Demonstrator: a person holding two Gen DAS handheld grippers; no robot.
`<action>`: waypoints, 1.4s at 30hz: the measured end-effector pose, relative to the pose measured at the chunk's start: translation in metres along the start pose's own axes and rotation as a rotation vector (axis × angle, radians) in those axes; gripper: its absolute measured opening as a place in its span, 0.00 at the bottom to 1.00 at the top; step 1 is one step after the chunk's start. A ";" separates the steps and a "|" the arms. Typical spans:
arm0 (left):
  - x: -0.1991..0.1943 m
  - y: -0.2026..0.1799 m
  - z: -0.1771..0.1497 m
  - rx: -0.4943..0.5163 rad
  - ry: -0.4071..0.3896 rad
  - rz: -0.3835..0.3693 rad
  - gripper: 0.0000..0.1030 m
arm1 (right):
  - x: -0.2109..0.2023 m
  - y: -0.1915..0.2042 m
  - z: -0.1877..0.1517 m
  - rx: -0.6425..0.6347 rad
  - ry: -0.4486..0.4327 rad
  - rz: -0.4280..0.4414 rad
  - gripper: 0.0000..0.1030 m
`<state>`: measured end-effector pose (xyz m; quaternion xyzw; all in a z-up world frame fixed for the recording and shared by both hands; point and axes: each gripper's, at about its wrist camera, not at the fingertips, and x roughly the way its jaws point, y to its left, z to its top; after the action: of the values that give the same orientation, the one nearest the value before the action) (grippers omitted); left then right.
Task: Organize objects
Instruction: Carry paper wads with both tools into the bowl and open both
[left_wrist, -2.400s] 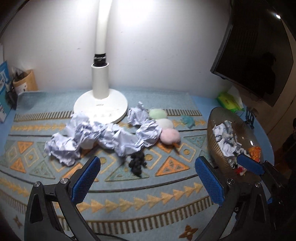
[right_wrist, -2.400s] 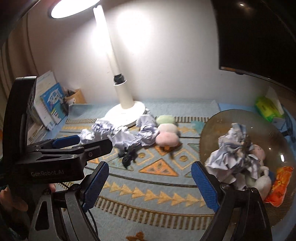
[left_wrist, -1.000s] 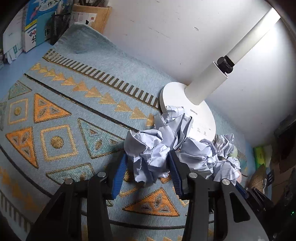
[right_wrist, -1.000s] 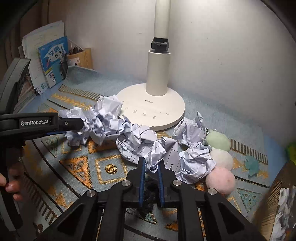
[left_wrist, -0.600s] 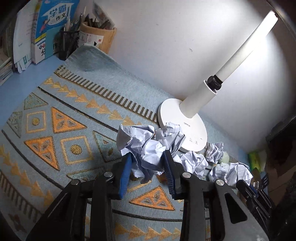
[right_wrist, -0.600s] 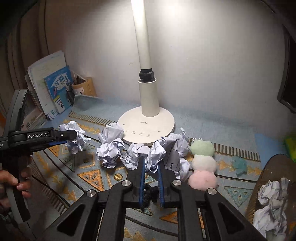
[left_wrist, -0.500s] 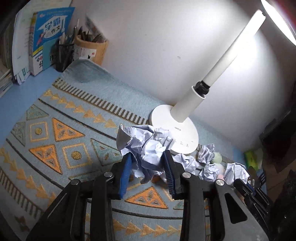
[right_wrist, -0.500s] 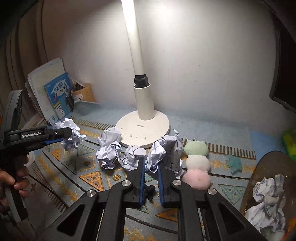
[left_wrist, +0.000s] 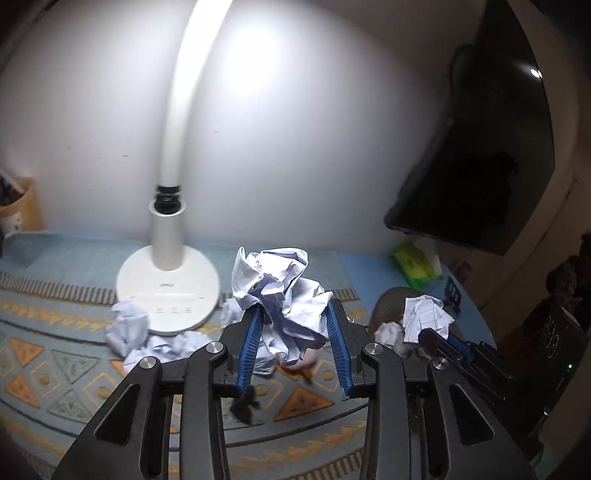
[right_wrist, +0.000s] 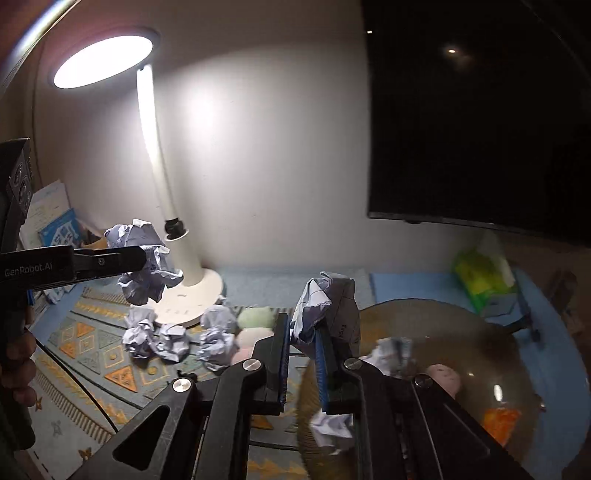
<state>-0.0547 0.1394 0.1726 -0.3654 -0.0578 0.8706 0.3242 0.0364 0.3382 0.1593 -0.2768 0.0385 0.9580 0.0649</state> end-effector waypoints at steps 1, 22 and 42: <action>0.009 -0.015 0.003 0.034 0.014 -0.024 0.31 | -0.005 -0.012 -0.001 0.025 -0.003 -0.022 0.12; 0.121 -0.167 -0.027 0.382 0.287 -0.078 0.34 | -0.034 -0.109 -0.051 0.213 0.068 -0.258 0.12; 0.116 -0.158 -0.025 0.339 0.225 -0.026 0.99 | -0.050 -0.102 -0.053 0.205 -0.037 -0.344 0.83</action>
<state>-0.0162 0.3303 0.1385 -0.3999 0.1213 0.8172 0.3969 0.1206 0.4286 0.1376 -0.2534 0.0866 0.9288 0.2563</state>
